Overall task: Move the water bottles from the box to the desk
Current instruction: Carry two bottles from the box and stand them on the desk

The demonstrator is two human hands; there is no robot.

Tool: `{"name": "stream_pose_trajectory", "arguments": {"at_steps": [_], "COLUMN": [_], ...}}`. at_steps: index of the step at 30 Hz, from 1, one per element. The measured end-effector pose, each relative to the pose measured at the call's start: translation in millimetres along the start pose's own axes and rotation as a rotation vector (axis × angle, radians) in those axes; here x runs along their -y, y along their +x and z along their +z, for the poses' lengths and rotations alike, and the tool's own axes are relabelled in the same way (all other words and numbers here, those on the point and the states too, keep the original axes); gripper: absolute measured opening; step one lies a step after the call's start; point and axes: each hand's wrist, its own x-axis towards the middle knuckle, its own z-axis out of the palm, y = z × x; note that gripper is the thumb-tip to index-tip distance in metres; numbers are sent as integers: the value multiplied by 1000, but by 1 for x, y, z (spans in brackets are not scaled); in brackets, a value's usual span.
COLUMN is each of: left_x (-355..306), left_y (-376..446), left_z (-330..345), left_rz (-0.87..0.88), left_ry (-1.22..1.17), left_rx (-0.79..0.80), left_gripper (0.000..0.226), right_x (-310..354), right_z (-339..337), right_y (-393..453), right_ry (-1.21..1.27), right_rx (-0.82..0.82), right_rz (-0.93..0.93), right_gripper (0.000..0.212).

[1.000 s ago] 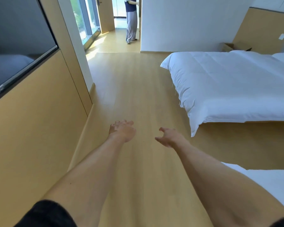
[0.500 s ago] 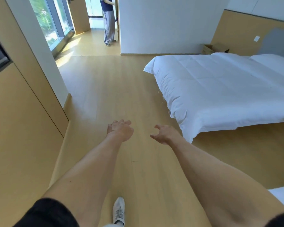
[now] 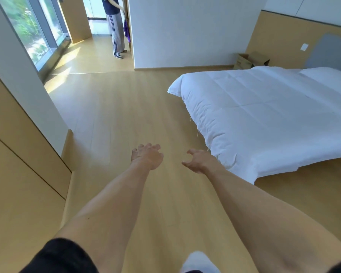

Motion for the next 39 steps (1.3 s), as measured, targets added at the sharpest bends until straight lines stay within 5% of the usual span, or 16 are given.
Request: {"name": "stream_pose_trajectory", "arguments": {"at_steps": [25,39], "left_x": [35,103], "left_y": [375,584], "left_z": [-117,-169], "left_rz": [-220,-155], "left_ry": [-94,-84], "left_rx": [14,23], "left_gripper": [48,48], "right_x": [83,158], "right_z": [-148,-191], "right_y": [410,606], "right_ry": [-67,-52], "right_rx": [66,53], "right_rz": [-173,-107], "right_gripper": [67,67]}}
